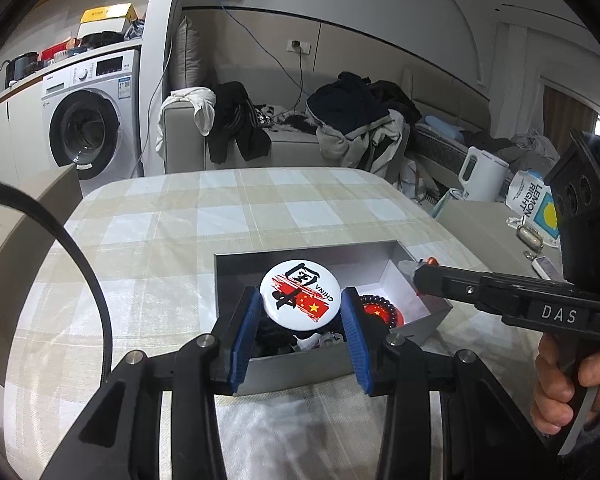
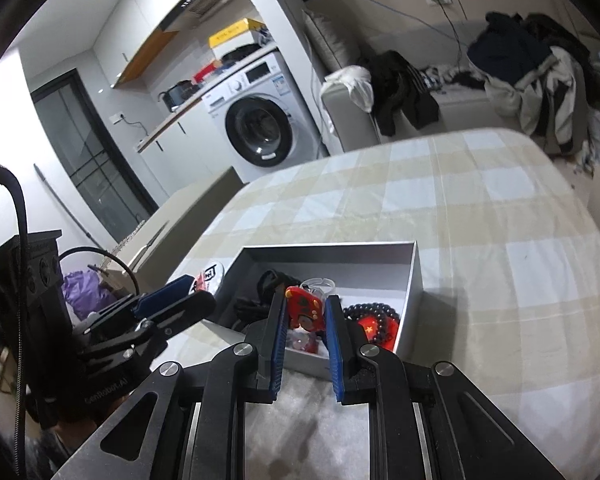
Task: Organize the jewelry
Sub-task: 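Carry the red charm and white badge over the grey box and lower them in, then open both grippers to release the charm and badge into the box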
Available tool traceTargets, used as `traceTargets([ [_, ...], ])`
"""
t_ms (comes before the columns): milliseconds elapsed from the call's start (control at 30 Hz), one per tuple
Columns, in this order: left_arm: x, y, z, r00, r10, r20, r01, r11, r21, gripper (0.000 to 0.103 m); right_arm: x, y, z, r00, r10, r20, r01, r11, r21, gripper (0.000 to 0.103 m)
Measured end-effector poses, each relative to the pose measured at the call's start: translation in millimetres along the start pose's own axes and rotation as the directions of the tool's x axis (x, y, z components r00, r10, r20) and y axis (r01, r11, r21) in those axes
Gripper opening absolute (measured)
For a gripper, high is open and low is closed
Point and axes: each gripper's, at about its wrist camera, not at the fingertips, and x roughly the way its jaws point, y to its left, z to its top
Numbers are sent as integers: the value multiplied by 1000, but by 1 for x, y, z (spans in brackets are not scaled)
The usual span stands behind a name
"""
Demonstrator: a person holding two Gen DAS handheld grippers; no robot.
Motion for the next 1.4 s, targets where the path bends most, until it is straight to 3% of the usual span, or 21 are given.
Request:
traceTargets([
  [333,16,-3,-2,999,26,-43,-25,999,26,35,17,-6,6,999,-47,-27,47,999,-5,18],
  [933,18,-8,-6,993,20,-120,-18,1000,20,36,29,-10,0,993,-37,-115,33,999,-40,18],
  [1167,21,-8,-5,992,2,-124,0,1000,15,36,30,-23,6,991,-19,-133,21,1000,14,17],
  [1400,20,-3,0,996,14,-94,-15,1000,-10,36,28,-13,4,991,-42,-131,41,999,-6,20],
])
